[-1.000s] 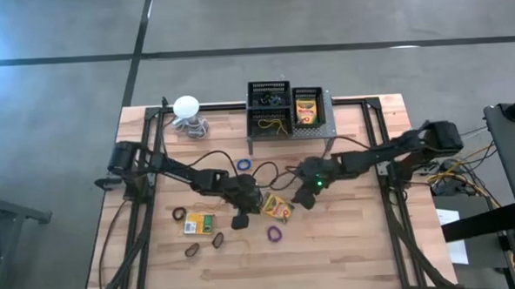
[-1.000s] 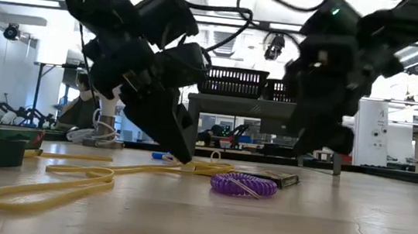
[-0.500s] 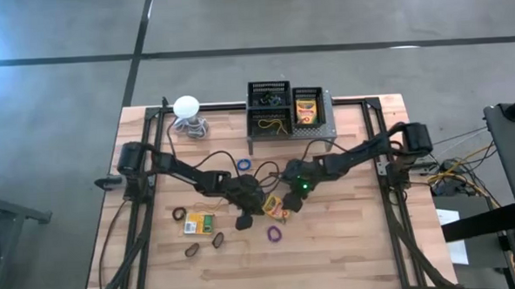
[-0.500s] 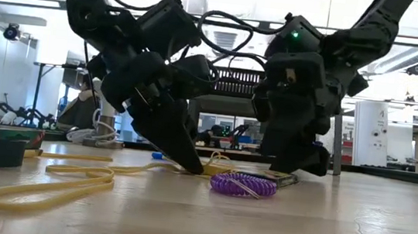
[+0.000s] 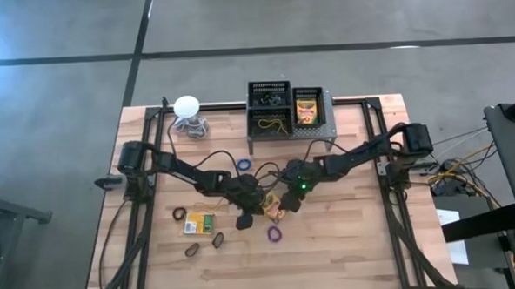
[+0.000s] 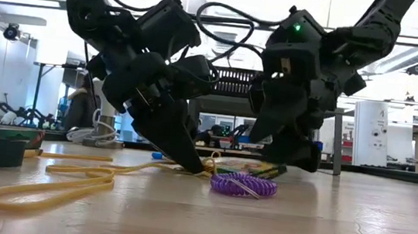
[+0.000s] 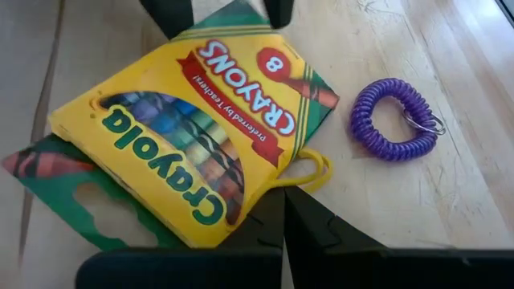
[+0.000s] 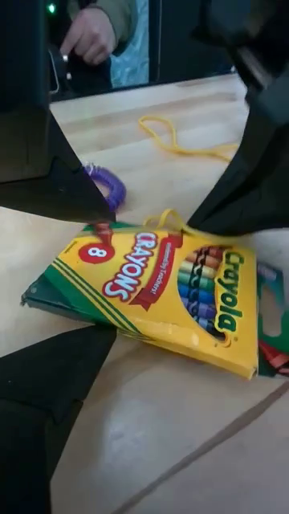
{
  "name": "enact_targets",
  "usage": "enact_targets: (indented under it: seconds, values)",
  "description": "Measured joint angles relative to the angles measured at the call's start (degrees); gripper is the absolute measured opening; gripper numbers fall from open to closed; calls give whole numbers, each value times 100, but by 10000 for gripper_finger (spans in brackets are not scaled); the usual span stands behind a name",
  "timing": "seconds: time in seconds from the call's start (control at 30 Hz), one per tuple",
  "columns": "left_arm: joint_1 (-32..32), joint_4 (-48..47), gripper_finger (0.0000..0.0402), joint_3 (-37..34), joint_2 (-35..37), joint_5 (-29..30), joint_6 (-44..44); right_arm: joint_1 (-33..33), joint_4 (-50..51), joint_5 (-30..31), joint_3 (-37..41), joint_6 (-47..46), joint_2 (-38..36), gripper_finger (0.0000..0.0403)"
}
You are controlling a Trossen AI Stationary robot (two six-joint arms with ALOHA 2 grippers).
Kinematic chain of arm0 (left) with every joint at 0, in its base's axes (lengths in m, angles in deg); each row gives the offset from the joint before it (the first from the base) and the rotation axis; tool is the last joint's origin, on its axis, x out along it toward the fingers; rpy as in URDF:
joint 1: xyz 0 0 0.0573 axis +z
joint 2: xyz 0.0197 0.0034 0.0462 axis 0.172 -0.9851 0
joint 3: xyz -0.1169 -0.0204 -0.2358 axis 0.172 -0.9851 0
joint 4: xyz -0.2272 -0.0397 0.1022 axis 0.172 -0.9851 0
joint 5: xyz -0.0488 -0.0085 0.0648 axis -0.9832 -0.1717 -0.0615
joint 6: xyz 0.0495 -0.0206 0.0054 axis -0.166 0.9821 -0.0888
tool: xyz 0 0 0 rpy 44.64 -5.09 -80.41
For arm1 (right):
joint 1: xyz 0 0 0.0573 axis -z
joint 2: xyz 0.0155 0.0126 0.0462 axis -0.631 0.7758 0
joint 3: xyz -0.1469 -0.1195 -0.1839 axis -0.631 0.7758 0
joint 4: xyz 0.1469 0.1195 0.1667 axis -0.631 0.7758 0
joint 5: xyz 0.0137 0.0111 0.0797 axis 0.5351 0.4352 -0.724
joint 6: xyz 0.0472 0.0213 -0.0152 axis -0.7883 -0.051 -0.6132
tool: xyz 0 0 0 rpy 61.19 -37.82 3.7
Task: Pick & Place Office Desk Supplies
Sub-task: Put the top yellow crayon box into the right black bin
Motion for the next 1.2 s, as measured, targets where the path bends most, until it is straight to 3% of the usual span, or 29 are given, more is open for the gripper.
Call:
enact_targets:
  seconds: [0.5, 0.9, 1.07, 1.2]
  values:
    - [-2, 119, 4, -14, -11, 61, 1, -344, -382, 265, 0, -326, -332, 215]
    - [9, 326, 4, -14, -33, 175, -9, -643, 240, 1704, 1, -762, -139, 213]
    - [10, 369, 4, -12, -33, 273, -20, -656, 232, 1776, -2, -646, -133, 185]
    - [13, 383, 4, -12, -32, 301, -19, -660, 260, 1919, -4, -626, -135, 131]
